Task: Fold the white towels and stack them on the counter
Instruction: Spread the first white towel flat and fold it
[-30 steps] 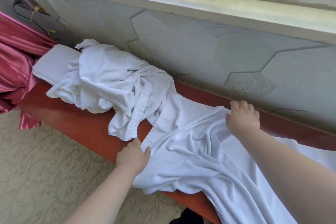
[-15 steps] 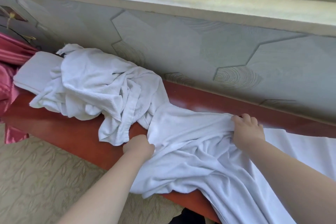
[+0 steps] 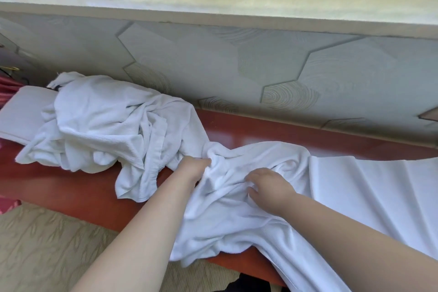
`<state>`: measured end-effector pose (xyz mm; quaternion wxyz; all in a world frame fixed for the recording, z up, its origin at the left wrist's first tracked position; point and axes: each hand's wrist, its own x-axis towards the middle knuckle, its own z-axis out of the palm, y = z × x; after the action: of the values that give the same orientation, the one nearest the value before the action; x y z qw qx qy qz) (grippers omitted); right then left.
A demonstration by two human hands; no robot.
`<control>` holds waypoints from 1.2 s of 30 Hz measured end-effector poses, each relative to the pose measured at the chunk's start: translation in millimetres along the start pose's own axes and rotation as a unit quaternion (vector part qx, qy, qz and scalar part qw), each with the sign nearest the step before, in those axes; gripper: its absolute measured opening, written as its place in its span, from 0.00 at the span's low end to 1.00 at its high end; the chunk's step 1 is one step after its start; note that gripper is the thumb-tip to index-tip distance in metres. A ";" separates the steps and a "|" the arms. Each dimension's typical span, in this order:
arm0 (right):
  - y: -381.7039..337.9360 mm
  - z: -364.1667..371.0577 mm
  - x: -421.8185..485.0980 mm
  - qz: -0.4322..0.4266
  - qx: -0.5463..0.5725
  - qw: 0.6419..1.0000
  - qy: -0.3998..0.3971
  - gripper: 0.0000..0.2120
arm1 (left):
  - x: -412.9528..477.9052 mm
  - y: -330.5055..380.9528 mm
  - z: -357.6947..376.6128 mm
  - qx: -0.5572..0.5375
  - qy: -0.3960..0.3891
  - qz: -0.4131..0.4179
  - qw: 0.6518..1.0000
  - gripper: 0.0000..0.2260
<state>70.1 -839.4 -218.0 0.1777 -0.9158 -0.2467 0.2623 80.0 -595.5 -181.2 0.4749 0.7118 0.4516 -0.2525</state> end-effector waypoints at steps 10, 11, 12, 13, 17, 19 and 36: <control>-17.1 -62.9 -32.9 0.113 0.515 0.847 -0.063 0.11 | -120.9 -30.3 65.6 0.069 -0.196 0.333 0.920 0.13; -13.3 -63.5 -37.0 0.125 0.527 0.839 -0.058 0.05 | -125.0 -31.4 74.5 0.072 -0.216 0.341 0.912 0.15; -8.5 -64.3 -41.2 0.143 0.545 0.825 -0.048 0.05 | -126.2 -33.2 82.6 0.055 -0.222 0.340 0.912 0.16; -3.0 -65.0 -46.1 0.163 0.565 0.808 -0.035 0.06 | -126.6 -33.2 88.6 0.025 -0.215 0.331 0.918 0.15; 16.9 -67.5 -73.5 0.192 0.588 0.785 -0.015 0.09 | -121.5 -23.4 103.8 -0.101 -0.191 0.240 0.946 0.12; 25.8 -66.4 -89.1 0.198 0.599 0.776 -0.018 0.09 | -120.7 -14.0 109.3 -0.091 -0.190 0.239 0.948 0.16; 100.7 -105.3 -216.2 0.182 0.717 0.661 0.132 0.16 | -202.0 87.6 217.7 0.223 -0.248 0.518 0.787 0.11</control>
<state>5.8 -1059.9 -94.8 0.7584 -0.5569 0.2148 0.2618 78.6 -886.2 -74.3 0.4580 0.8379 -0.1876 -0.2300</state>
